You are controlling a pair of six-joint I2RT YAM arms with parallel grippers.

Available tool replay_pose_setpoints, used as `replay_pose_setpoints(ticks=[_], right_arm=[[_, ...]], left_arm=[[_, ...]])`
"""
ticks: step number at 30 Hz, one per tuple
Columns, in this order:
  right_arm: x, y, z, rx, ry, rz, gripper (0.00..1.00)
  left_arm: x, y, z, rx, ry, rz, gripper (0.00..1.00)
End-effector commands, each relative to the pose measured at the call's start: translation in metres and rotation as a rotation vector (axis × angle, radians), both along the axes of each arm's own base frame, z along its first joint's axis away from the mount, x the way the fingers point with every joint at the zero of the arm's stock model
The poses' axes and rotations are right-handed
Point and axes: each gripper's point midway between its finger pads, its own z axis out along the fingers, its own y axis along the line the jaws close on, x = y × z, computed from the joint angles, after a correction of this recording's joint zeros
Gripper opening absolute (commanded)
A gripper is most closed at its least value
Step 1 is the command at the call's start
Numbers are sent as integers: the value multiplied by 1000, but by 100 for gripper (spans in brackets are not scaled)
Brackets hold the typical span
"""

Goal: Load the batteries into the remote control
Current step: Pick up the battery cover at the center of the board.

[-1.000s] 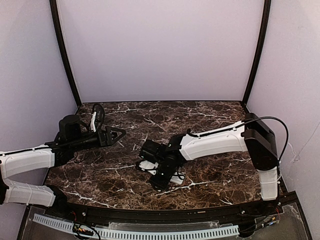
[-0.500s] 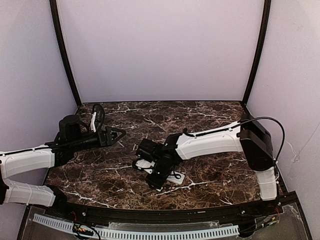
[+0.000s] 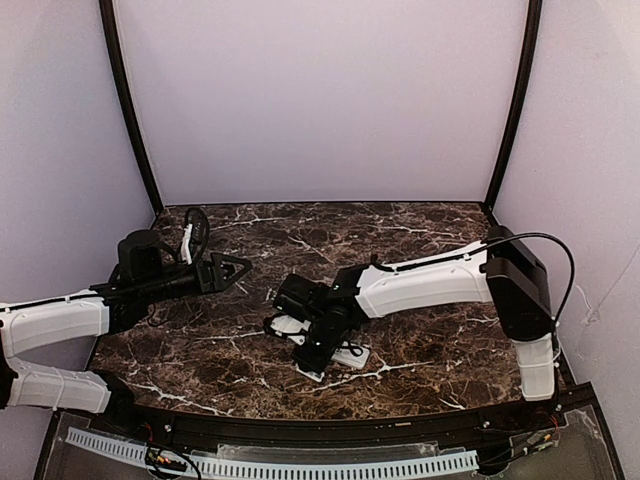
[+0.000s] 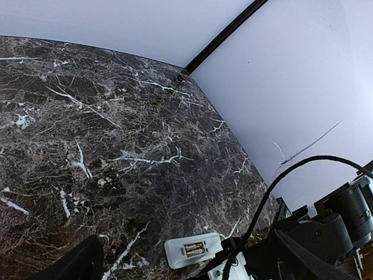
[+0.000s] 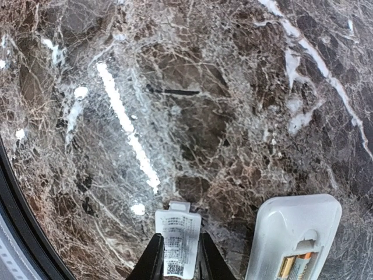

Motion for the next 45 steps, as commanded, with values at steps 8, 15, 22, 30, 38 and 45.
replay_pose_setpoints(ticks=[8,15,22,30,38,45], right_arm=[[31,-3,62,228,-81,-10,27],[16,2,49,161,-25,-23,35],[4,7,28,106,-4,-42,41],[0,5,3,41,-49,-29,42],[-7,10,-6,36,-34,-12,40],[-14,8,-16,-8,-45,-2,36]], left_arm=[[0,0,-1,-9,-2,-3,99],[1,0,-3,-7,4,0,99],[1,0,-3,-4,-1,0,99],[-1,1,-3,-4,-5,-1,98],[-1,1,-3,-3,-7,0,99],[-1,1,-3,-3,-4,0,99]])
